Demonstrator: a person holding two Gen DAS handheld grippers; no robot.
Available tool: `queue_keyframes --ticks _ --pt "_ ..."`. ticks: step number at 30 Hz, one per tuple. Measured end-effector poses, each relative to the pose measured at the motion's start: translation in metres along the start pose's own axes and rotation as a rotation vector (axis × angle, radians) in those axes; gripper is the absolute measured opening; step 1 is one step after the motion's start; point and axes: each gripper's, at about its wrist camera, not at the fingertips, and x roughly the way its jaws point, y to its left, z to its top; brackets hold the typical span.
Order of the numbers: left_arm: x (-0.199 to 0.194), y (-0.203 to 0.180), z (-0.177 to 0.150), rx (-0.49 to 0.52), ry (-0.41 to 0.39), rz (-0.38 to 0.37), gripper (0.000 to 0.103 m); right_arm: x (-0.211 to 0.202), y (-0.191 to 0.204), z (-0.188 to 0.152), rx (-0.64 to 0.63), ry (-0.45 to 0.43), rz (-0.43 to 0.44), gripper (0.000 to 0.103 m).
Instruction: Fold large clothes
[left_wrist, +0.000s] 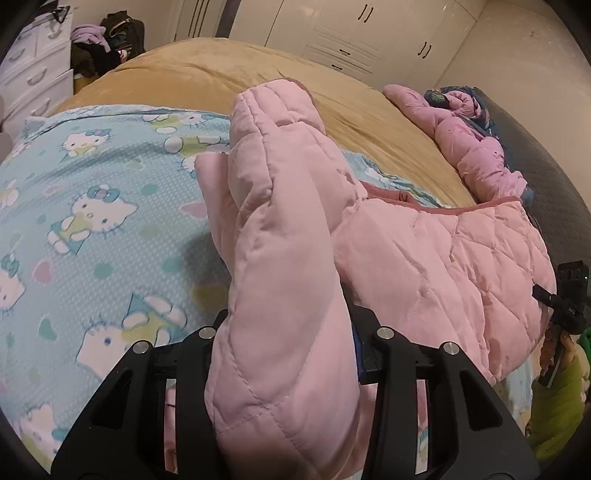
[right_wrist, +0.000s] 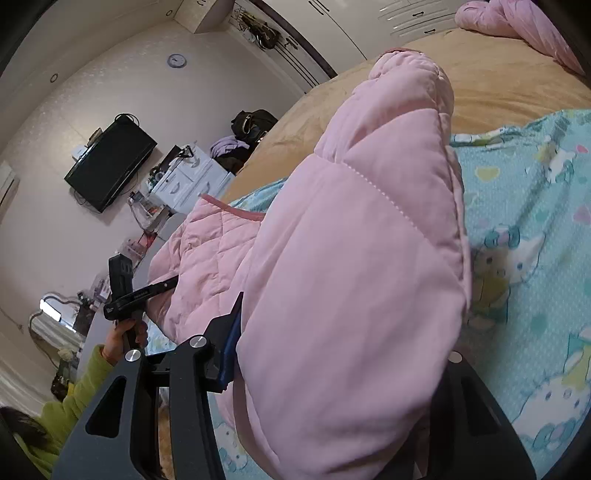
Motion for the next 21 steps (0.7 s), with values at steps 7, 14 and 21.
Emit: queue_keyframes --ticks 7,14,21 --pt "-0.019 0.002 -0.022 -0.003 0.001 -0.001 0.034 -0.011 -0.002 -0.021 0.037 0.006 0.020 0.047" --pt "-0.025 0.007 -0.038 -0.021 -0.001 0.004 0.034 -0.012 -0.006 -0.023 0.062 0.003 0.004 0.047" --pt "-0.017 0.018 -0.047 -0.055 0.005 0.011 0.034 -0.003 -0.024 -0.031 0.132 0.037 -0.079 0.048"
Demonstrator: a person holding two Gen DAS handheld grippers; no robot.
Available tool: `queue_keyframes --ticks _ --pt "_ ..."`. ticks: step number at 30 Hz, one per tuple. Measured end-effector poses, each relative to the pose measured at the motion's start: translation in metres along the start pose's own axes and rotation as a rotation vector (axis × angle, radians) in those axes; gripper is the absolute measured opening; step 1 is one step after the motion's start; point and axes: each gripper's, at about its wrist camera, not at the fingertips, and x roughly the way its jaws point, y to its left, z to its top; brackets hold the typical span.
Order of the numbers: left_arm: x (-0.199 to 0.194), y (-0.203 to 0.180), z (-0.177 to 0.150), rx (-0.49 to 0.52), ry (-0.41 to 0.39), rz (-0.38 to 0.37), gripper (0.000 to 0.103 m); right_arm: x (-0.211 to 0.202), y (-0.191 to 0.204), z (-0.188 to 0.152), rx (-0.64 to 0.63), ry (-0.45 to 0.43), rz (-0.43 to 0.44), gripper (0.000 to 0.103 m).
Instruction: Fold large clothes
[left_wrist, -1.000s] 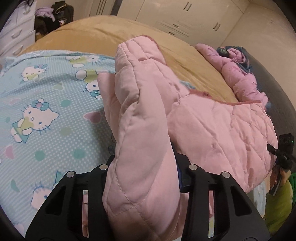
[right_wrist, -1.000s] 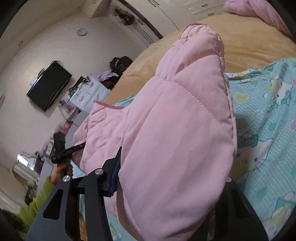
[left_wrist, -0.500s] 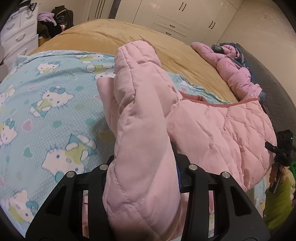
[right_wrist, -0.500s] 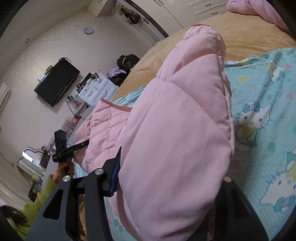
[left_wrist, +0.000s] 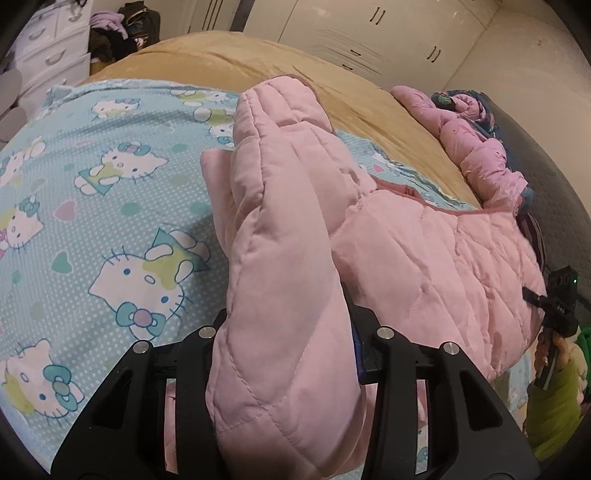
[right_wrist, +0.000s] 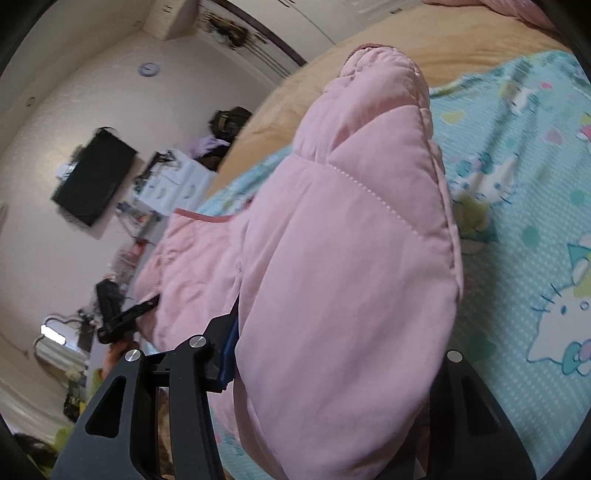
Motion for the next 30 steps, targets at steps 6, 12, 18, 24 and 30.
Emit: queue_keyframes --ticks 6,12,18,24,30 --pt "0.009 0.007 -0.001 -0.019 0.012 0.007 0.036 0.018 -0.015 -0.003 0.048 0.013 -0.105 0.052" --pt "0.018 0.010 0.003 -0.025 0.022 0.023 0.039 0.037 -0.017 0.002 0.032 0.003 -0.204 0.059" --pt "0.020 0.007 0.004 -0.014 0.020 0.046 0.044 0.044 -0.026 -0.001 0.043 -0.003 -0.324 0.092" --pt "0.015 0.001 0.003 0.021 0.023 0.082 0.063 0.037 -0.015 -0.005 0.033 -0.027 -0.374 0.099" --pt "-0.002 -0.006 0.007 0.039 -0.018 0.097 0.081 0.020 -0.002 -0.009 0.000 -0.080 -0.427 0.099"
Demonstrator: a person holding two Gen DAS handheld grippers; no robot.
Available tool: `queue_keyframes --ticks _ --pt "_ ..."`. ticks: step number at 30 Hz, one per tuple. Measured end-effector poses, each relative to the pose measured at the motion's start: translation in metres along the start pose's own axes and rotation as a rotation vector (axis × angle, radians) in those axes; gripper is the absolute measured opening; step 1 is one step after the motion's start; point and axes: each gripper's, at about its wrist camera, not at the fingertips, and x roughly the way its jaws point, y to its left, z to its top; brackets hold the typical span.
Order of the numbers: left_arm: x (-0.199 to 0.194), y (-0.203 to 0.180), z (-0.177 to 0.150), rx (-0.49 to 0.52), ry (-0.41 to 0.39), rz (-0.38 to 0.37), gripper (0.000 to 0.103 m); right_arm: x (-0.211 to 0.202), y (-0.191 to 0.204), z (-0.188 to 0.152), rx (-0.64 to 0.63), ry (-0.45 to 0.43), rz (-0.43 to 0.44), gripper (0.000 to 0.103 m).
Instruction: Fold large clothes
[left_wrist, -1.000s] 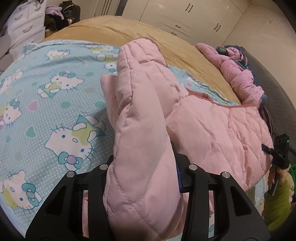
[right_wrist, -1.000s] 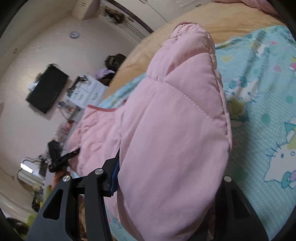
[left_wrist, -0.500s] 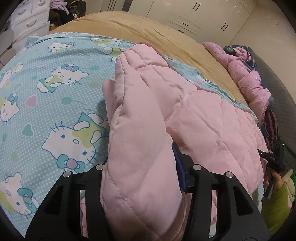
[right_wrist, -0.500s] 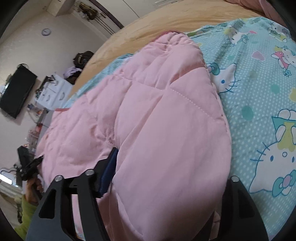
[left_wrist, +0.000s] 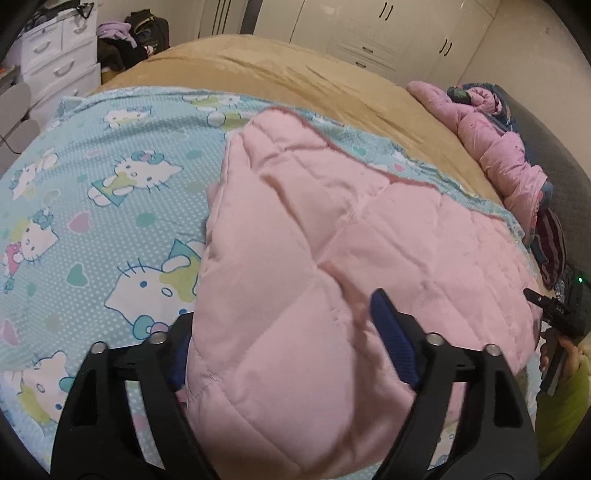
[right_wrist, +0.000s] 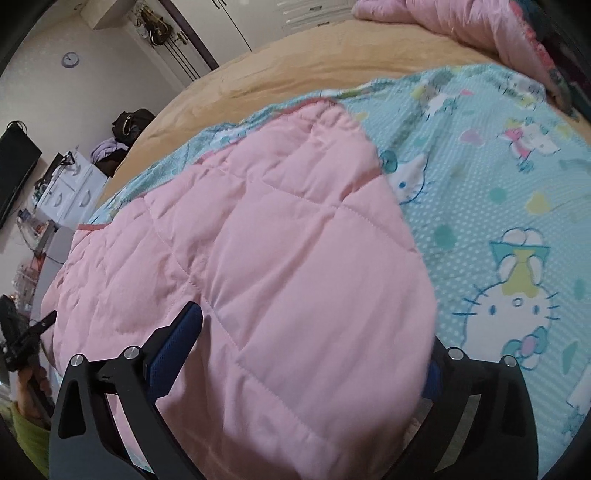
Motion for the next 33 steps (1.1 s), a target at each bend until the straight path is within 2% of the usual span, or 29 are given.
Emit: queue_keyframes --ticks 2,3,8,13,16,25,30,33 --pt "-0.007 -0.004 0.002 0.014 -0.016 0.017 0.086 -0.008 0.002 -0.001 -0.012 -0.015 -0.006 0.099" --pt "-0.014 -0.006 0.003 0.023 -0.031 0.025 0.094 -0.014 0.001 -0.001 -0.017 -0.028 -0.020 0.099" --pt "-0.044 -0.018 0.006 0.048 -0.113 0.062 0.094 -0.051 0.011 -0.007 -0.048 -0.140 -0.067 0.099" --pt "-0.081 -0.036 0.002 0.067 -0.208 0.047 0.094 -0.107 0.045 -0.024 -0.162 -0.322 -0.087 0.099" --pt "-0.103 -0.050 -0.005 0.088 -0.255 0.045 0.094 -0.133 0.064 -0.035 -0.221 -0.394 -0.081 0.099" --pt "-0.149 -0.081 -0.044 0.116 -0.343 0.033 0.094 -0.184 0.104 -0.081 -0.344 -0.491 -0.048 0.099" --pt "-0.163 -0.093 -0.075 0.135 -0.367 0.049 0.094 -0.196 0.115 -0.113 -0.376 -0.538 -0.051 0.099" --pt "-0.164 -0.097 -0.098 0.121 -0.370 0.055 0.094 -0.192 0.117 -0.132 -0.356 -0.530 -0.025 0.099"
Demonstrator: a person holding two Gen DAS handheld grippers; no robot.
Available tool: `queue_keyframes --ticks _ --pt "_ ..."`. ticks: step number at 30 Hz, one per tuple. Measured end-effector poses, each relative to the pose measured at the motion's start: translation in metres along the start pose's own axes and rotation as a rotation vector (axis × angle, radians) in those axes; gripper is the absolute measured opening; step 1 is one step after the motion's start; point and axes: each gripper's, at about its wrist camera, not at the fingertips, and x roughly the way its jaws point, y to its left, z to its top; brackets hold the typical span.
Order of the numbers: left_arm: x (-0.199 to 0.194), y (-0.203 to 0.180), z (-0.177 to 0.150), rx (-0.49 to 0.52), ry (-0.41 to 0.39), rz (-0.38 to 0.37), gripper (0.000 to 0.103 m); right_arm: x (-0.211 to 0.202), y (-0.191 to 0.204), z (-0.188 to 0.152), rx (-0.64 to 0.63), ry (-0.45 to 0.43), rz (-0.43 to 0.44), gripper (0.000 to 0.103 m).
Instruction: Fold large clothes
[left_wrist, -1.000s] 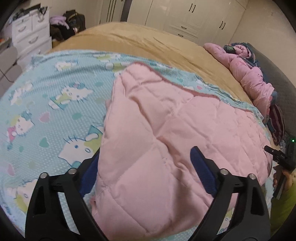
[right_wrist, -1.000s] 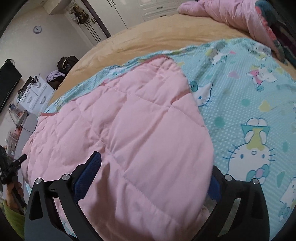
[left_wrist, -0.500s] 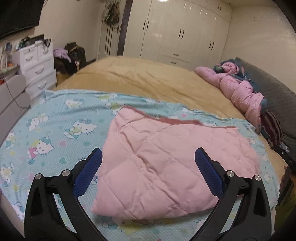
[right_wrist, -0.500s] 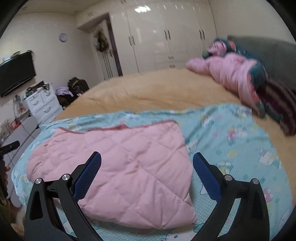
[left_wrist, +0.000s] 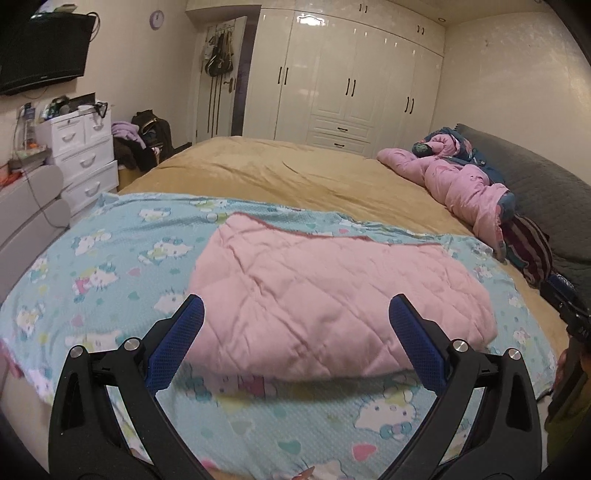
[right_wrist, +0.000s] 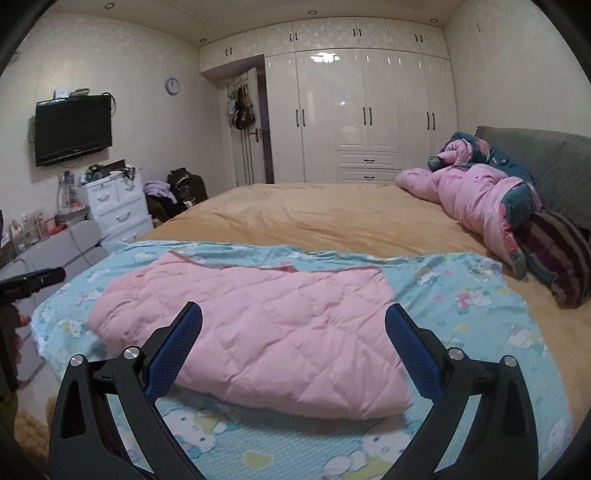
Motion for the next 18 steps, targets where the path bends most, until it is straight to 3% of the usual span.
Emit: queue_keyframes --ticks 6,10,14,18 --pt "-0.009 -0.014 -0.036 -0.008 0.009 0.043 0.094 -0.002 0.017 -0.046 0.020 0.012 -0.041 0.099" --pt "-0.007 -0.022 -0.059 -0.001 0.038 0.054 0.094 0.002 0.023 -0.072 0.041 0.052 -0.023 0.099" --pt "-0.003 -0.022 -0.074 -0.024 0.057 0.050 0.094 0.012 0.030 -0.085 0.039 0.130 0.004 0.099" --pt "-0.003 -0.027 -0.080 -0.009 0.061 0.075 0.094 0.014 0.038 -0.087 0.021 0.146 0.021 0.099"
